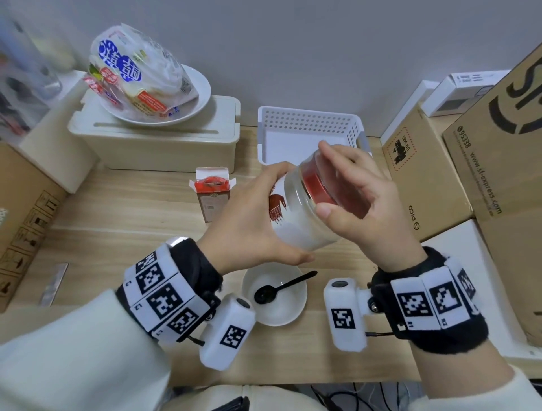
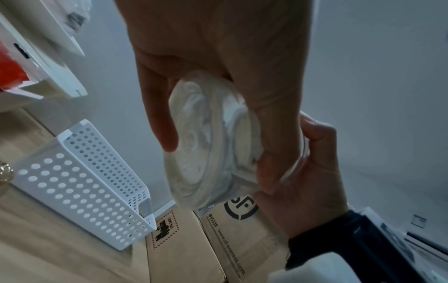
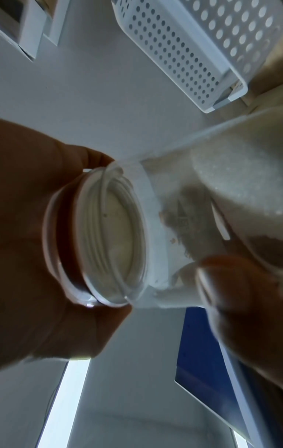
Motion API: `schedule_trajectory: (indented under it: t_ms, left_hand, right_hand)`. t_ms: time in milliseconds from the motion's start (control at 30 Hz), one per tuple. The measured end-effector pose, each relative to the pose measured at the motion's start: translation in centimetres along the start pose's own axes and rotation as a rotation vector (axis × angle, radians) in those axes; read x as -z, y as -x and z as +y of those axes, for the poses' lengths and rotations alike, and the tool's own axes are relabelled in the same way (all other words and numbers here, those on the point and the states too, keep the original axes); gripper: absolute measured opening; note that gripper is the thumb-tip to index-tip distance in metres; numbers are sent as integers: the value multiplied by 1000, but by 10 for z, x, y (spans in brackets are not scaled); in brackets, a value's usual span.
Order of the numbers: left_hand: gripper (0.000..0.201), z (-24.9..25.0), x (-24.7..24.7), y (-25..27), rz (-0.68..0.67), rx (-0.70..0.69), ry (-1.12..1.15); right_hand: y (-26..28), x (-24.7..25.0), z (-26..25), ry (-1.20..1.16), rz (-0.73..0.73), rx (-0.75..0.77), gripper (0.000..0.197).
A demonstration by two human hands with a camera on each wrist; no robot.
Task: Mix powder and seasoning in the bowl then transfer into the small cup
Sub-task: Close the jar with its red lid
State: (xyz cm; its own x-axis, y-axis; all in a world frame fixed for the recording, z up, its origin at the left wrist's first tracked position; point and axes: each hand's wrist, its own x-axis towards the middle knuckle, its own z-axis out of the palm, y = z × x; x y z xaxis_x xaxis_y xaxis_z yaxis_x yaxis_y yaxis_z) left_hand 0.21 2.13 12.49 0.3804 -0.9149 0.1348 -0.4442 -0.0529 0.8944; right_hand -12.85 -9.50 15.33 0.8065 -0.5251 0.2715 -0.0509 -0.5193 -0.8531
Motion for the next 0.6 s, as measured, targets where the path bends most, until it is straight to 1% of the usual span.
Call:
schedule_trajectory:
  t_ms: [67,100,167,233,300,367,433,467,533,600]
  left_hand:
    - [93,-1,-1,1,4,-3,-27]
    - [93,-2,-2,1,17,-4,-48]
    - [95,-4,-5,2,52,13,-131]
    - [98,-7,-9,2,91,37,-229]
    - [100,-9,-13,4,130,32,-304]
    - [100,-12,-15,4,151,28,-346]
    - [100,-15,-14,4,142,32,-344]
    - [100,-16,-12,3,131,34,-326]
    - [100,-20,-6,3,103,48,-250]
    - [99,-23,0,2,82,69,-162]
  right_hand:
    - [2,-5,-1,55,27,-2,68]
    - [2,-10,-2,52,63,-31,68]
    - [3,-21,-2,19,167,-131,71]
    - [3,-32,-2,41,247,-233,79]
    - [2,-38,-2,94,259,-313,84]
    - [1,-41,-4,109,244,-373,83]
    - [0,-41,-4,115,191,-396,81]
    - [1,-39,-4,115,135,-400,86]
    - [2,-29,-3,100,-33,-366,96]
    - [4,-10,-8,99,-249,-303,93]
